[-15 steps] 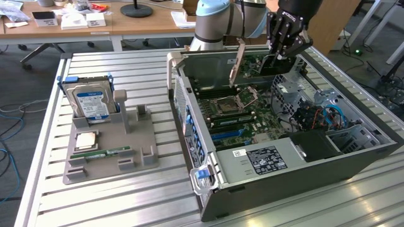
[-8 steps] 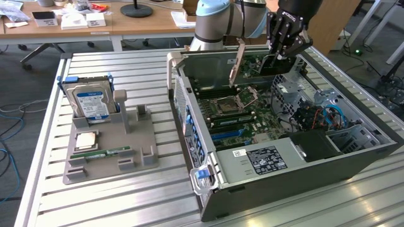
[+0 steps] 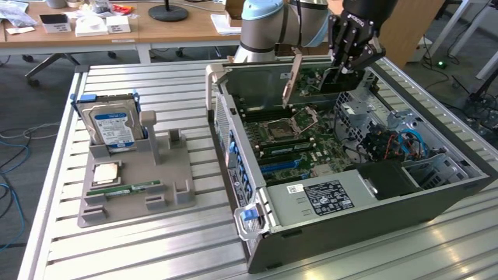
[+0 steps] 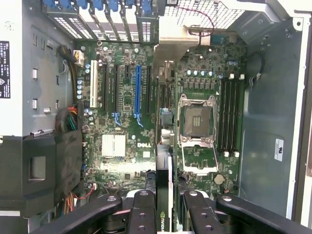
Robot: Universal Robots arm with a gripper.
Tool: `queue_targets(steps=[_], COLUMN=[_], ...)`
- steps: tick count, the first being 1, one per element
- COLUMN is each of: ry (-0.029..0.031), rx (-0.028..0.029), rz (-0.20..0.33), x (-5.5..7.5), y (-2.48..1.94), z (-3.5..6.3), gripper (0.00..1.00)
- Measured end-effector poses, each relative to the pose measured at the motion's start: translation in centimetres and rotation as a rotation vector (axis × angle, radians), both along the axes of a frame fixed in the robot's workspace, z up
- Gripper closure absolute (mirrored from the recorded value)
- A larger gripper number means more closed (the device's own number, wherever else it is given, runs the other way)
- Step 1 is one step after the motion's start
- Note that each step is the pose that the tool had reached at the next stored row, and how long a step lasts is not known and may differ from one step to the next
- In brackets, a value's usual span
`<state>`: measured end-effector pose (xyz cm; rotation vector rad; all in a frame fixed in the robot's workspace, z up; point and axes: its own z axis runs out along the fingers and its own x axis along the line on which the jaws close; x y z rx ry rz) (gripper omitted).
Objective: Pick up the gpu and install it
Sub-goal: 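Insert the gpu into the slot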
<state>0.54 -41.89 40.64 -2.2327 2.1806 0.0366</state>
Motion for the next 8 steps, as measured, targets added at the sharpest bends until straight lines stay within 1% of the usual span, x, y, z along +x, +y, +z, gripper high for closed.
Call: queue_targets(steps=[8], ry=[0.0], rx=[0.0], rz=[0.038], x=[-0.2], y=[0.0], z=[-0.06], gripper=[0.73])
